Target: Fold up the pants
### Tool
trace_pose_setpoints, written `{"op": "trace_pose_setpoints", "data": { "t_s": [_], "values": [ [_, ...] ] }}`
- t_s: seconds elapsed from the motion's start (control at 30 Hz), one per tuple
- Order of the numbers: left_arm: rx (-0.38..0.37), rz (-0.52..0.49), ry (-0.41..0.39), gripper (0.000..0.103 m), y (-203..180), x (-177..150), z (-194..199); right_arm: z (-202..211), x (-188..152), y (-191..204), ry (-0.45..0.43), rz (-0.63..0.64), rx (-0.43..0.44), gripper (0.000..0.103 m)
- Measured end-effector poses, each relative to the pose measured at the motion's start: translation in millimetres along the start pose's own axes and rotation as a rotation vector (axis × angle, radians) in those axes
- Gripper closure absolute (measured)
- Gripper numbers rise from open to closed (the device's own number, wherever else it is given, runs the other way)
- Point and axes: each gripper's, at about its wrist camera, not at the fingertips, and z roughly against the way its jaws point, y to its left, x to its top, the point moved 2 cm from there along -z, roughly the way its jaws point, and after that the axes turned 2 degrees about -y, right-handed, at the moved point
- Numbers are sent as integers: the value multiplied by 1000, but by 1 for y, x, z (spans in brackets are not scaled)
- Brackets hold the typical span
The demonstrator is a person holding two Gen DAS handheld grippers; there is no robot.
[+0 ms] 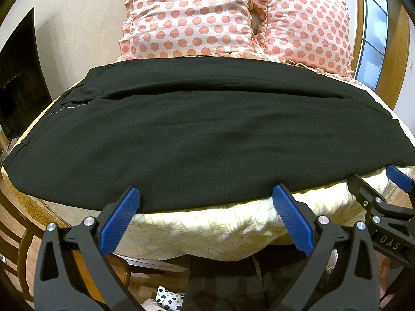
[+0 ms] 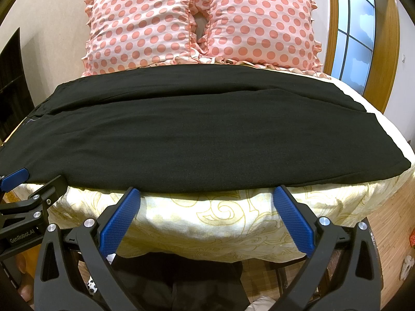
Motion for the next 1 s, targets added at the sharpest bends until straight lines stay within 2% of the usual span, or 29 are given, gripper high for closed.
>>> {"op": "trace_pose_setpoints", "data": {
  "t_s": [0.5,0.6,0.7,0.8,0.9,1.0],
  "values": [
    [-1,-1,-2,2,0,0,0,2,2,3,-21,9,12,1],
    [-3,-6,-9,2,-1,0,1,4,1,-2,-73,32,47,1],
    [-21,-20,-19,2,0,0,1,11,1,-8,-45,57,107,1],
    [-50,-11,-15,2,6,5,5,20,13,-26,-57,-5,183,1],
    [-48,9,-70,2,17,20,16,29,36,-58,-119,-83,145,1],
    [-5,10,-133,2,28,42,19,23,71,-92,-134,-153,66,1]
  ]
}}
